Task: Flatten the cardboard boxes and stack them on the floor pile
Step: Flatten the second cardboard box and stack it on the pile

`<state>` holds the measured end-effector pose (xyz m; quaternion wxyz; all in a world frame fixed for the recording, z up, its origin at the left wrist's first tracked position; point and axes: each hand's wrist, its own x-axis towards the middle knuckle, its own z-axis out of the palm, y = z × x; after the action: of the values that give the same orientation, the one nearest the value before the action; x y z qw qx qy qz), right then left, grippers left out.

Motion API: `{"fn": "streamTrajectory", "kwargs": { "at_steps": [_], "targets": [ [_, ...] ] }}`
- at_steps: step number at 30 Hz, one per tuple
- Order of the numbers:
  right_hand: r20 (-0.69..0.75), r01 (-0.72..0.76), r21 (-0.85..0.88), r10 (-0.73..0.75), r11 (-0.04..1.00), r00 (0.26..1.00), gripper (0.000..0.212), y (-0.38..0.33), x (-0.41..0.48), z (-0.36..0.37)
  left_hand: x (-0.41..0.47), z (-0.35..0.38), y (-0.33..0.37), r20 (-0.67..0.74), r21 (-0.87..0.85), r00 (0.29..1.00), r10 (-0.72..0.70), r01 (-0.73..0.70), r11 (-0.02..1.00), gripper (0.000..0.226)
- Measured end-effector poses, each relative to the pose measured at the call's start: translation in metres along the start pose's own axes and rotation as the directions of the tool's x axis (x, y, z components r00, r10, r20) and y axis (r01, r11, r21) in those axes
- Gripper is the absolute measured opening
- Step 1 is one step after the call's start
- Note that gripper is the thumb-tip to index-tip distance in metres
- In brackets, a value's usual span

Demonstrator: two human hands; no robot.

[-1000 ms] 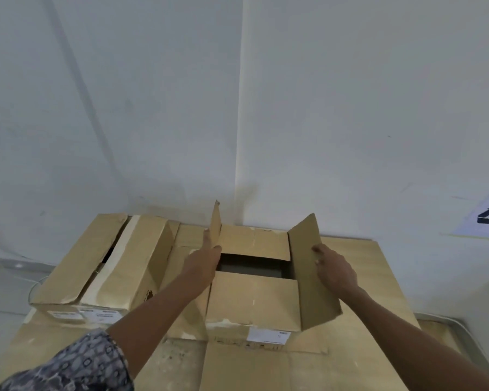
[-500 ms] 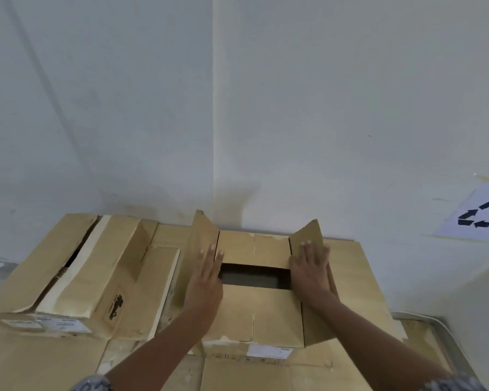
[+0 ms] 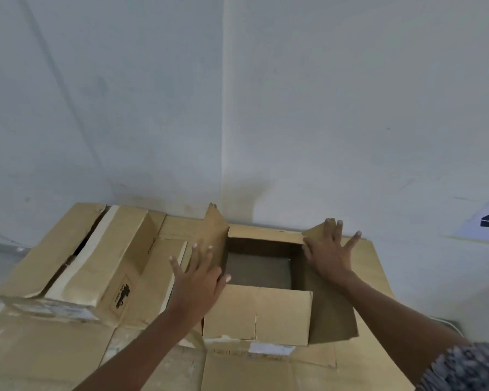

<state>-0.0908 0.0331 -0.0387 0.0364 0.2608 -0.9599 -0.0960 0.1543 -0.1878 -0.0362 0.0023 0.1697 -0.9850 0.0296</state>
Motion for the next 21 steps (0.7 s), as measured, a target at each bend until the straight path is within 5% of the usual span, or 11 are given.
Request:
{"fn": "streamTrajectory", "kwargs": {
  "at_steps": [4,7,9,21],
  "targets": [
    [0.04,-0.098,0.372,0.089,0.923,0.995,0.022,0.006,0.008,-0.009,-0.021,-0.012,0.001,0.148,-0.203,0.971,-0.191,0.218,0.955,0.065],
    [-0.042,-0.031,0.494,0.06,0.869,0.997,0.022,0.003,0.002,-0.014,-0.03,-0.011,-0.003,0.365,-0.579,0.911,-0.19,0.382,0.721,0.06],
    [-0.092,0.002,0.507,0.051,0.862,0.994,0.021,-0.007,-0.009,-0.021,-0.031,-0.015,0.001,0.322,-0.727,0.938,-0.13,0.333,0.601,0.038],
    [0.032,-0.022,0.555,0.005,0.832,0.999,0.03,-0.074,-0.067,-0.039,0.015,-0.037,0.002,0.266,-0.792,0.952,-0.149,0.304,0.53,0.036]
  ]
}}
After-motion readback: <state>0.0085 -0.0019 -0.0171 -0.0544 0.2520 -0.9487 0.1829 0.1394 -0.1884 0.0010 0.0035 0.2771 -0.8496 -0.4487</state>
